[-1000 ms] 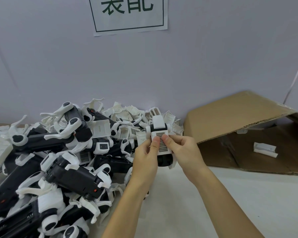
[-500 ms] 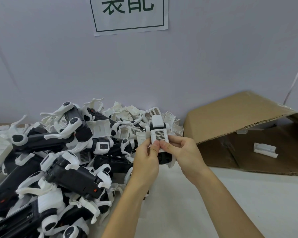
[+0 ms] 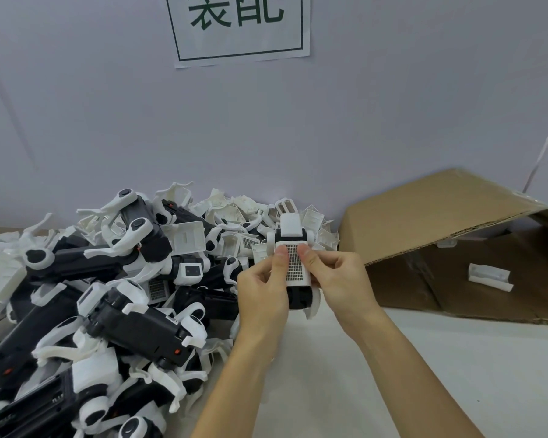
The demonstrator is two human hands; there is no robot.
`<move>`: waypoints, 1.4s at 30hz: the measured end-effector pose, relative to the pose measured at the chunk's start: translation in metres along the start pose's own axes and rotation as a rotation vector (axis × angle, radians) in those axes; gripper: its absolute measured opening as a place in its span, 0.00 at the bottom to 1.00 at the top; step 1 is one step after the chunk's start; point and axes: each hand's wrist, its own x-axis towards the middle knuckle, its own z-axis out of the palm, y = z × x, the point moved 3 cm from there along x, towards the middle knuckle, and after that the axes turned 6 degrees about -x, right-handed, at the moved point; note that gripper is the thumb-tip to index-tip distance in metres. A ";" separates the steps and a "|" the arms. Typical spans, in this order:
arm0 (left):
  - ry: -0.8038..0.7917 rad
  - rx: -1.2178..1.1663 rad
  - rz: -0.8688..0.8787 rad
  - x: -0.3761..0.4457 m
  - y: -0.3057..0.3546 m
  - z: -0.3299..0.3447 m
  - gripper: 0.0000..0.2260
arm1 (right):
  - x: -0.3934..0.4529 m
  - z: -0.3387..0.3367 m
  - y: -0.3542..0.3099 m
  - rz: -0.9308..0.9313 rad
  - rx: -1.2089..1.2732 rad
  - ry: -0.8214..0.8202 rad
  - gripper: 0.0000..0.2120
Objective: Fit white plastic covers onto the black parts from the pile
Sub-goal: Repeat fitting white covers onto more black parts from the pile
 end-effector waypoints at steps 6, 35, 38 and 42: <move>0.032 -0.078 -0.081 0.006 -0.008 -0.001 0.16 | 0.002 0.000 -0.005 -0.102 -0.294 0.123 0.13; 0.149 -0.050 0.036 0.007 0.001 -0.013 0.14 | -0.001 -0.037 -0.009 -0.170 -0.242 -0.216 0.26; 0.208 -0.023 0.081 0.007 0.002 -0.016 0.12 | 0.000 -0.037 -0.011 -0.196 -0.395 -0.215 0.29; 0.243 -0.010 0.101 0.005 0.002 -0.018 0.08 | 0.002 -0.043 -0.011 -0.215 -0.650 -0.183 0.28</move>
